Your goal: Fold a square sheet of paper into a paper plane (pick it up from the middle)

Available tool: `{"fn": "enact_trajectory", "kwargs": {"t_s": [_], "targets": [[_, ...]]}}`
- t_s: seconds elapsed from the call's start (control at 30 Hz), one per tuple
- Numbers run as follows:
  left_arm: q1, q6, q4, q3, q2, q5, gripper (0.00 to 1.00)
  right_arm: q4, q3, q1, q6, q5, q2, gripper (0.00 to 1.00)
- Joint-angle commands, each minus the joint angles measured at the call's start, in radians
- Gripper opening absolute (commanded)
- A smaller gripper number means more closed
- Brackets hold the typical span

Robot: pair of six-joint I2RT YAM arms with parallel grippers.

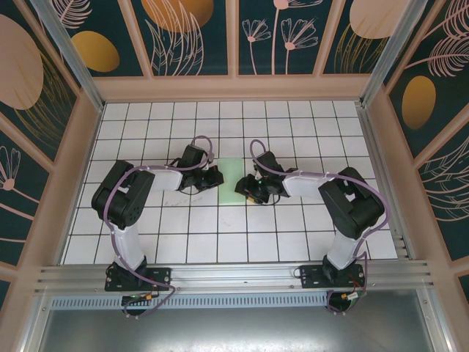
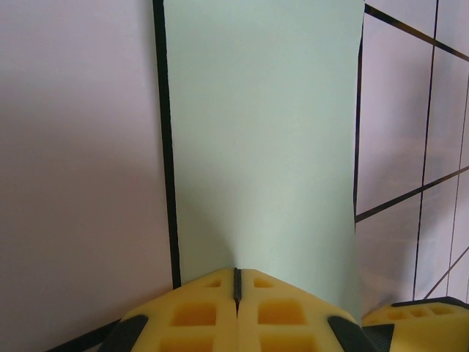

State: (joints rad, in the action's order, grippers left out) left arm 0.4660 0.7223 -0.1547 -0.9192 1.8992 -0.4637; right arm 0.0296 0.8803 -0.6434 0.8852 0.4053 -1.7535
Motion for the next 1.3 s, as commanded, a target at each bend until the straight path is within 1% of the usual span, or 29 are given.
{"fn": "enact_trajectory", "kwargs": {"t_s": [0.0,0.23,0.53,0.63,0.7,0.83,0.9,0.97,1.07,1.2,1.27], "targets": [[0.006,-0.021,0.063,0.029,0.041,0.070,0.06,-0.037,-0.011,-0.009,-0.007,0.040,0.009,0.47],[0.006,-0.022,0.064,0.028,0.041,0.070,0.06,-0.080,-0.039,-0.004,0.024,0.066,0.036,0.44],[0.005,-0.021,0.060,0.034,0.039,0.069,0.06,-0.145,-0.109,0.008,0.107,0.040,0.083,0.34],[0.005,-0.014,0.056,0.034,0.029,0.065,0.05,-0.135,-0.109,0.008,0.116,0.025,0.083,0.29],[0.005,-0.006,0.027,0.035,-0.008,0.045,0.05,-0.133,-0.109,0.009,0.124,0.019,0.079,0.25],[0.005,0.000,-0.022,0.026,-0.083,0.004,0.07,-0.110,-0.109,0.012,0.133,-0.005,0.076,0.12],[0.005,0.000,-0.039,0.018,-0.111,-0.009,0.09,-0.047,-0.092,0.011,0.117,-0.035,0.075,0.08],[0.005,-0.004,-0.048,0.005,-0.109,-0.025,0.12,-0.023,-0.091,0.011,0.103,-0.044,0.081,0.06],[0.005,0.000,-0.045,-0.029,-0.070,-0.053,0.12,-0.010,-0.101,0.010,0.097,-0.031,0.092,0.05],[0.005,-0.022,0.006,-0.047,-0.022,-0.008,0.11,0.000,-0.125,0.010,0.101,-0.016,0.120,0.05],[0.005,-0.024,0.018,-0.080,0.001,-0.009,0.10,0.004,-0.135,0.010,0.102,-0.011,0.133,0.05]]}}
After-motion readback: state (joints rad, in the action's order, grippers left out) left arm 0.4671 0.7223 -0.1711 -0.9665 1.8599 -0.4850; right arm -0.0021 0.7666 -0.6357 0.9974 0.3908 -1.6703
